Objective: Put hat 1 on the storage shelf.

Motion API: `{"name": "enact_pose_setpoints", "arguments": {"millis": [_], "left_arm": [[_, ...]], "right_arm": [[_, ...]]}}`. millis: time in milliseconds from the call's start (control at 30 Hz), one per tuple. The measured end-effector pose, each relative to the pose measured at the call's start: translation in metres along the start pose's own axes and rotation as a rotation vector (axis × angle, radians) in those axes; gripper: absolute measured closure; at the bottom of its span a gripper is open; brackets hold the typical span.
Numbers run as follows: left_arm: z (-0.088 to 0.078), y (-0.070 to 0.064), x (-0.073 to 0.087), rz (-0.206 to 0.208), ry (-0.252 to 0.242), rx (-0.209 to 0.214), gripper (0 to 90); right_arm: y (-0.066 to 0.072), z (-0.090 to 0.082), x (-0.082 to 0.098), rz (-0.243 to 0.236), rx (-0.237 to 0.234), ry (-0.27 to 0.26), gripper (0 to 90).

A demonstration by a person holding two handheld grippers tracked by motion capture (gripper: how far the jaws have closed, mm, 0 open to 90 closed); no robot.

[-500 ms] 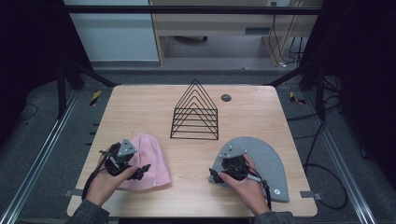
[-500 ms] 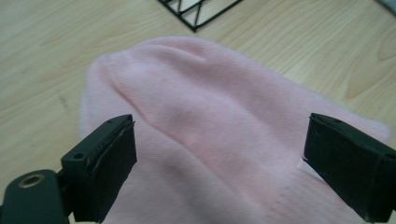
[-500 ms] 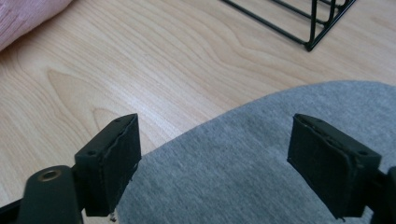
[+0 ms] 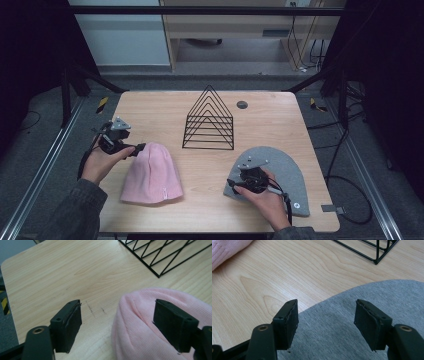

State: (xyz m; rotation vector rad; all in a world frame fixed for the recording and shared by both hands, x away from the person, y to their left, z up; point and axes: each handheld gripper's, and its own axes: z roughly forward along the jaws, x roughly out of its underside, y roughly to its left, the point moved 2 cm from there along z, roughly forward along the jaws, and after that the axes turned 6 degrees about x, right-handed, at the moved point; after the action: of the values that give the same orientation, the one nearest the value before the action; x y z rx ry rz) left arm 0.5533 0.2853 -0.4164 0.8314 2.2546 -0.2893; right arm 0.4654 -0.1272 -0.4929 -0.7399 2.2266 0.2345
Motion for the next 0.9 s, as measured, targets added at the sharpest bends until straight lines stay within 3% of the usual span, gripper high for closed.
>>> {"name": "enact_pose_setpoints", "arguments": {"millis": [167, 233, 400, 600, 633, 667, 700, 733, 767, 900], "left_arm": [[0.019, -0.002, -0.002, -0.006, 0.022, 0.040, 27.9], [0.031, 0.000, 0.004, -0.002, 0.063, 0.025, 27.9], [0.044, 0.004, 0.022, -0.049, 0.088, 0.061, 30.1], [0.058, -0.001, 0.030, -0.038, 0.143, 0.089, 36.2], [0.061, -0.002, 0.031, -0.047, 0.153, 0.099, 44.4], [0.061, -0.002, 0.031, -0.051, 0.167, 0.104, 44.4], [0.060, -0.004, 0.031, -0.053, 0.167, 0.116, 59.2], [0.059, -0.006, 0.030, -0.040, 0.161, 0.120, 59.2], [0.057, -0.007, 0.030, -0.034, 0.157, 0.115, 72.9], [0.047, -0.014, 0.030, -0.027, 0.131, 0.100, 81.4]], "right_arm": [[0.000, 0.002, 0.001, -0.001, -0.006, 0.012, 37.2], [0.000, 0.003, 0.001, -0.001, -0.012, 0.016, 37.3], [0.002, 0.005, 0.002, -0.002, -0.022, 0.024, 36.7], [0.003, 0.008, 0.002, -0.002, -0.029, 0.040, 35.7], [0.004, 0.008, 0.002, -0.006, -0.028, 0.037, 35.6], [0.004, 0.008, 0.002, -0.006, -0.028, 0.037, 35.6], [0.004, 0.006, 0.001, 0.002, -0.029, 0.028, 35.6], [0.004, 0.006, 0.001, 0.002, -0.029, 0.028, 35.6], [0.003, 0.005, 0.001, 0.007, -0.023, 0.018, 35.5], [0.003, 0.003, -0.001, 0.013, -0.018, 0.003, 35.6]]}}
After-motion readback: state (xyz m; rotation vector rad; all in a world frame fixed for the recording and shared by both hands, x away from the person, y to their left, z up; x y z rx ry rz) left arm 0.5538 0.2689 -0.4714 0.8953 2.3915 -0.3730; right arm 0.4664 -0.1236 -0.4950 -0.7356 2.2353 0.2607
